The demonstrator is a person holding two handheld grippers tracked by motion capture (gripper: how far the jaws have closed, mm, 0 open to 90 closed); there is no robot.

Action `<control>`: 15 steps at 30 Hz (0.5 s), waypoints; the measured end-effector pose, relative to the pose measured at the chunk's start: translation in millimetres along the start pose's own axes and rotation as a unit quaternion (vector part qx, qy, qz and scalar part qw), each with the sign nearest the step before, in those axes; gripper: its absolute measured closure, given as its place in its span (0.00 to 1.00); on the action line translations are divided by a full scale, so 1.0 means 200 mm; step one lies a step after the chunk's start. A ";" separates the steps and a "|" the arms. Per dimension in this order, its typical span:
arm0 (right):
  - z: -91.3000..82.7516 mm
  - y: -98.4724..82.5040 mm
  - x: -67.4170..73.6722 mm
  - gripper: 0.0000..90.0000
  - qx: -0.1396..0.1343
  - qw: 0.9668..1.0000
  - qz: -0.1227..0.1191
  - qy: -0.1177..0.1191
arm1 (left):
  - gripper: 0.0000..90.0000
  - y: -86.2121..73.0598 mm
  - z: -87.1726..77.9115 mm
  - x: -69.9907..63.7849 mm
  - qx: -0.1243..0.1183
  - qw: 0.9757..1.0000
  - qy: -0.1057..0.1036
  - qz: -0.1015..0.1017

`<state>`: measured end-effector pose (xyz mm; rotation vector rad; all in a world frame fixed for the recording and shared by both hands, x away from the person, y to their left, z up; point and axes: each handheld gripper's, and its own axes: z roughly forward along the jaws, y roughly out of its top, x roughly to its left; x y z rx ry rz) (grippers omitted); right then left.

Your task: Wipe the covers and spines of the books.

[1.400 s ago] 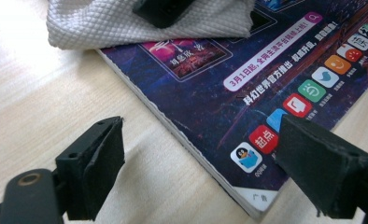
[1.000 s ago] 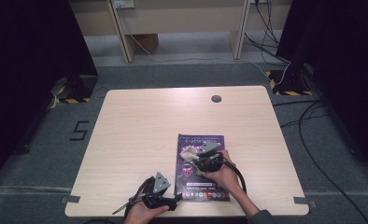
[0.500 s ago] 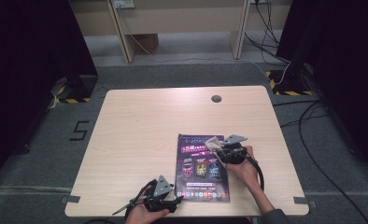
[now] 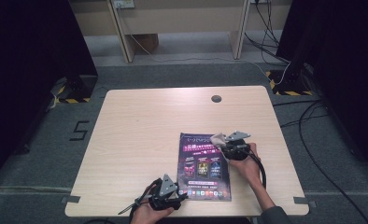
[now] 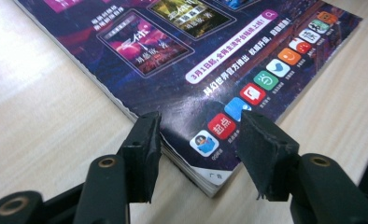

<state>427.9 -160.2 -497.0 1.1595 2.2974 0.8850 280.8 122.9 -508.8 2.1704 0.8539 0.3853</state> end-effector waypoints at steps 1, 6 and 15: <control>0.00 0.00 0.00 0.81 0.002 1.000 0.003 0.002 | 0.54 0.00 0.00 -0.01 -0.001 1.000 0.004 0.005; -0.02 -0.01 0.06 0.81 0.004 1.000 -0.012 0.021 | 0.55 0.00 0.00 0.00 -0.002 1.000 0.000 0.002; -0.05 -0.02 0.22 0.81 -0.001 0.997 -0.044 0.056 | 0.44 -0.01 -0.02 0.03 0.010 1.000 -0.011 -0.022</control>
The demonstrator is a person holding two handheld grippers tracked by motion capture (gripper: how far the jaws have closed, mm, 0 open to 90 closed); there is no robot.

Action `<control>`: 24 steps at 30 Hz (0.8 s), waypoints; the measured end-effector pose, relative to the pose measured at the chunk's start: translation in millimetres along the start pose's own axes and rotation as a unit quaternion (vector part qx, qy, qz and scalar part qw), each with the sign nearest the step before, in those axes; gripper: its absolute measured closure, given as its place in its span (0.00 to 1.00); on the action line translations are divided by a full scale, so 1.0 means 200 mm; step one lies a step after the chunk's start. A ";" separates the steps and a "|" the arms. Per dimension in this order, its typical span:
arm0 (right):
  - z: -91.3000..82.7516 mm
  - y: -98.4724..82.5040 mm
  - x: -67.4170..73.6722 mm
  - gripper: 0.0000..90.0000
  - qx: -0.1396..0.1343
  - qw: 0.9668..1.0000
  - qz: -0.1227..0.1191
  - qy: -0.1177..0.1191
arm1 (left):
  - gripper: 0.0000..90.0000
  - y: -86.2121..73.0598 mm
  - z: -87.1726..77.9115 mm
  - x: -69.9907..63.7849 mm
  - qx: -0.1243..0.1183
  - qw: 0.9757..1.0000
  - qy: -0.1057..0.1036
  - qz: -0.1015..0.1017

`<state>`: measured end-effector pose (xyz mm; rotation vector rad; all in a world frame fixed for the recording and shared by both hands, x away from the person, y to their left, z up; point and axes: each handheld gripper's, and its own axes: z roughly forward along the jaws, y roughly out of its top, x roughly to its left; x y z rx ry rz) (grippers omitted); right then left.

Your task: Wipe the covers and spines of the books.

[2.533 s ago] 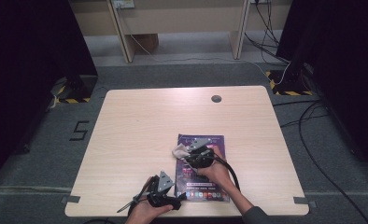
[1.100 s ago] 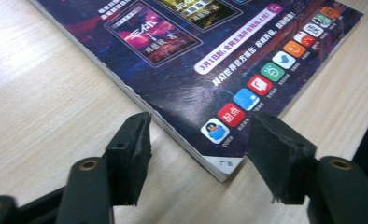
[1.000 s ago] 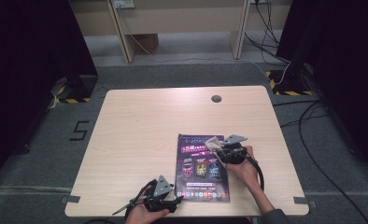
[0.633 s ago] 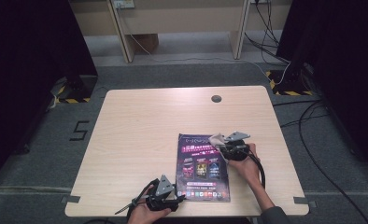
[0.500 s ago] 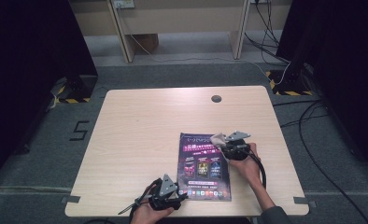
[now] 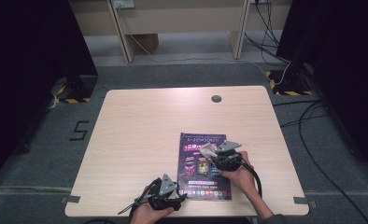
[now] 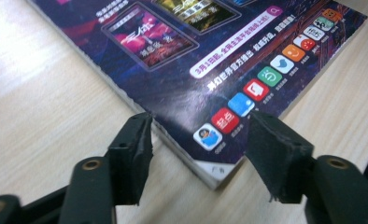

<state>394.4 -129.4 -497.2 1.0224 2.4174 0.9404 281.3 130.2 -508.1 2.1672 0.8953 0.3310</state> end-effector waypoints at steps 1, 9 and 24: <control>0.00 0.00 0.01 0.81 0.000 1.000 -0.002 0.002 | 0.44 -0.01 -0.01 0.00 0.002 1.000 -0.003 0.000; 0.06 0.07 0.13 0.80 -0.006 1.000 -0.017 0.025 | 0.40 -0.03 -0.06 0.00 0.002 1.000 -0.013 -0.006; 0.10 0.11 0.35 0.80 -0.010 0.995 -0.064 0.079 | 0.27 -0.07 -0.13 0.00 0.009 1.000 -0.002 -0.005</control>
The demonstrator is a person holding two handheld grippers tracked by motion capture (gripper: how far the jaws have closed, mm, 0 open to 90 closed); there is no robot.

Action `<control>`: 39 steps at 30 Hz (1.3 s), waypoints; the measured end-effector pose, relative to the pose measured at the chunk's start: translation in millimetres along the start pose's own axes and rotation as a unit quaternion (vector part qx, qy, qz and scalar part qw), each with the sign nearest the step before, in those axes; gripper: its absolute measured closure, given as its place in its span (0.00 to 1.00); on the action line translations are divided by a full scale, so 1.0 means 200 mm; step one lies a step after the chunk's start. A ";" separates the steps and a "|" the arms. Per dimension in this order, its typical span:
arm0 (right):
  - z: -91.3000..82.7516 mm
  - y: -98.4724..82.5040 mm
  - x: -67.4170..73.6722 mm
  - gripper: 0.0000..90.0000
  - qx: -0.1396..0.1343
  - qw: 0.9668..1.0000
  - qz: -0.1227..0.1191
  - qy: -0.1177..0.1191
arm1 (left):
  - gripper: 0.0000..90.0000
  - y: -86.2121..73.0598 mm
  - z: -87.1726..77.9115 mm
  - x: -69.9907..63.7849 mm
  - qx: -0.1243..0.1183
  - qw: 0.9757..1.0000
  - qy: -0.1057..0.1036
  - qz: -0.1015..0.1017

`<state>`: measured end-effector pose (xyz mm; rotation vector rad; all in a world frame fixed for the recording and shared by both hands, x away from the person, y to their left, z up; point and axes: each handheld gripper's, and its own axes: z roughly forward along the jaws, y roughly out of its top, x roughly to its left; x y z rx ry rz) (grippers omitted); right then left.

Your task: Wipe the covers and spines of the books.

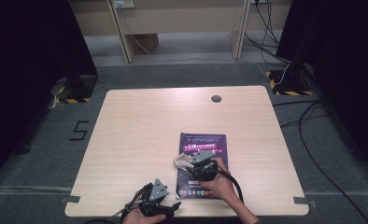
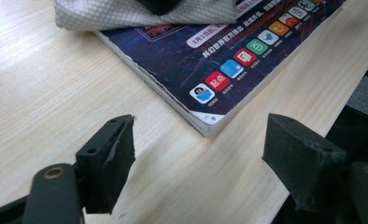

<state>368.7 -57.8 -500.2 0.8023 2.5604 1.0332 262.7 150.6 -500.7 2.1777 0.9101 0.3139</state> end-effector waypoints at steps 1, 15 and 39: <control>0.00 0.00 0.02 0.80 0.000 1.000 -0.001 0.007 | 0.26 0.00 0.00 0.00 -0.001 1.000 0.002 -0.001; -0.03 -0.03 0.05 0.79 -0.001 1.000 -0.014 0.018 | 0.24 -0.02 -0.02 0.02 0.004 1.000 0.008 -0.005; -0.28 -0.28 -0.34 0.79 0.010 0.991 0.091 -0.099 | 0.26 -0.02 -0.01 0.00 0.007 1.000 0.003 0.008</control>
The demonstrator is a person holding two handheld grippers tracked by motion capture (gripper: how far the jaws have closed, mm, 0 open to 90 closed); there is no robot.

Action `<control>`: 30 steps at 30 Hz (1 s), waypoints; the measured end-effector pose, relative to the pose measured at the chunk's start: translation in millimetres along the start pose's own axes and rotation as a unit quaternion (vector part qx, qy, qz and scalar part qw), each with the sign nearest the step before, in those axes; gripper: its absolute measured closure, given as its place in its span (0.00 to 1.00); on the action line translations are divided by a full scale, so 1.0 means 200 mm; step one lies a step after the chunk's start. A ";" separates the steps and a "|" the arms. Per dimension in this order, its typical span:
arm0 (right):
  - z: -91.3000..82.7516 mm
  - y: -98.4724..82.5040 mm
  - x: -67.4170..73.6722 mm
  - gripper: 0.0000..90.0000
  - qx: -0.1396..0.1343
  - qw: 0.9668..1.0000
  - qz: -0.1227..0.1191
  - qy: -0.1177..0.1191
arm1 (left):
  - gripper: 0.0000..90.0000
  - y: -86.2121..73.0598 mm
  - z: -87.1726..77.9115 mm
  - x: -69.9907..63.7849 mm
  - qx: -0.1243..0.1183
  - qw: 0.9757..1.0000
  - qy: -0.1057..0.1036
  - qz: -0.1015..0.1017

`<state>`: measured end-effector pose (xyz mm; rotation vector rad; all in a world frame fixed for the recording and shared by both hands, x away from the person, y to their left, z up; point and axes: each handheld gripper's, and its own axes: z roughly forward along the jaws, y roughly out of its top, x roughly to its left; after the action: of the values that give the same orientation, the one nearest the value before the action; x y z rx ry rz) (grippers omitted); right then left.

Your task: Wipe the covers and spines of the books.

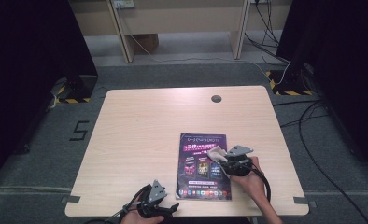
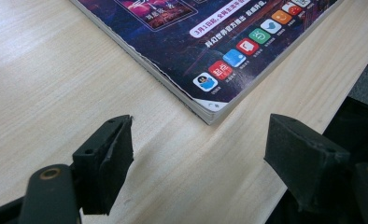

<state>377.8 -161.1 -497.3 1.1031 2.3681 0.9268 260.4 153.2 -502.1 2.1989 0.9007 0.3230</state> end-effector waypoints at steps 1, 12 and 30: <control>0.00 0.00 -0.01 0.79 0.000 1.000 0.004 -0.004 | 0.26 0.00 0.00 0.00 0.000 1.000 0.000 0.000; 0.02 0.02 -0.05 0.80 -0.001 1.000 0.015 -0.027 | 0.26 0.00 0.00 0.01 0.000 1.000 0.004 0.004; 0.10 0.10 0.21 0.80 -0.013 0.999 -0.041 0.020 | 0.25 0.00 0.01 -0.01 0.006 1.000 0.002 0.014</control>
<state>374.6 -110.7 -500.0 0.9793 2.4072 0.9557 260.3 151.1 -502.7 2.2254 0.8761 0.3354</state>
